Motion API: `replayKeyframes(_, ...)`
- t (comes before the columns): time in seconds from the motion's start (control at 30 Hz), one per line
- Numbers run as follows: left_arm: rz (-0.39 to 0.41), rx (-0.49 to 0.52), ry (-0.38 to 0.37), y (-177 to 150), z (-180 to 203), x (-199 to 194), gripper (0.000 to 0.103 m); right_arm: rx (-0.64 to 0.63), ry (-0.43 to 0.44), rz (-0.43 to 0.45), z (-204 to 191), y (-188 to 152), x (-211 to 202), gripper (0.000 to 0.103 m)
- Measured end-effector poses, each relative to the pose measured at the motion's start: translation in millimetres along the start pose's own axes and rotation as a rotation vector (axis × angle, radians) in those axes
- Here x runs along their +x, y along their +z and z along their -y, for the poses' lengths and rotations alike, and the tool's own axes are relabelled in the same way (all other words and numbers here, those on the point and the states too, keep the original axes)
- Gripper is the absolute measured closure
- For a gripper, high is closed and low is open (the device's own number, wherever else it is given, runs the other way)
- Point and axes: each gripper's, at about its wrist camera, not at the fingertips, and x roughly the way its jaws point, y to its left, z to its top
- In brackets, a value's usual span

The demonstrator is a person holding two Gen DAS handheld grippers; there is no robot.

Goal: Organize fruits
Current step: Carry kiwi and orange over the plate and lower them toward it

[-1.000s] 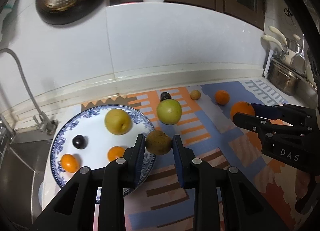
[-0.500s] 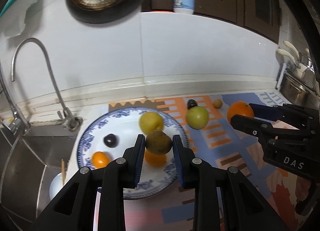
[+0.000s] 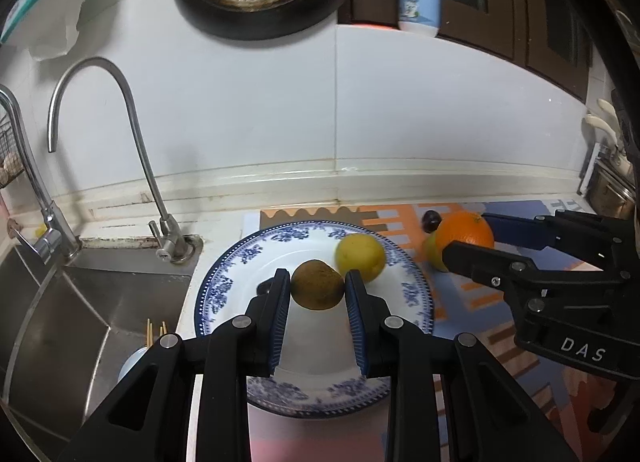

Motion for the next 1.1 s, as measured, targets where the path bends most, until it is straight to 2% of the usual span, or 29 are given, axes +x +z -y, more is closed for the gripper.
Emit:
replayKeyframes(0.43, -0.093, -0.035, -0.008, -7, -19, 47, 0.075, 0.041, 0.061, -0.133, 2, 3, 63, 0.06)
replayKeyframes(0.83, -0.122, -0.025, -0.004, -11, -21, 58, 0.075, 0.026, 0.068, -0.167, 1, -2, 78, 0.06)
replayKeyframes(0.97, -0.102, -0.02, 0.006, -10, -21, 51, 0.068, 0.042, 0.075, -0.175, 2, -3, 79, 0.06)
replayKeyframes(1.0, -0.097, -0.017, 0.012, -9, -21, 49, 0.067, 0.048, 0.081, -0.176, 2, -3, 79, 0.059)
replayKeyframes(1.1, -0.076, -0.01, 0.021, -6, -20, 40, 0.063, 0.057, 0.08, -0.151, 3, -1, 73, 0.046)
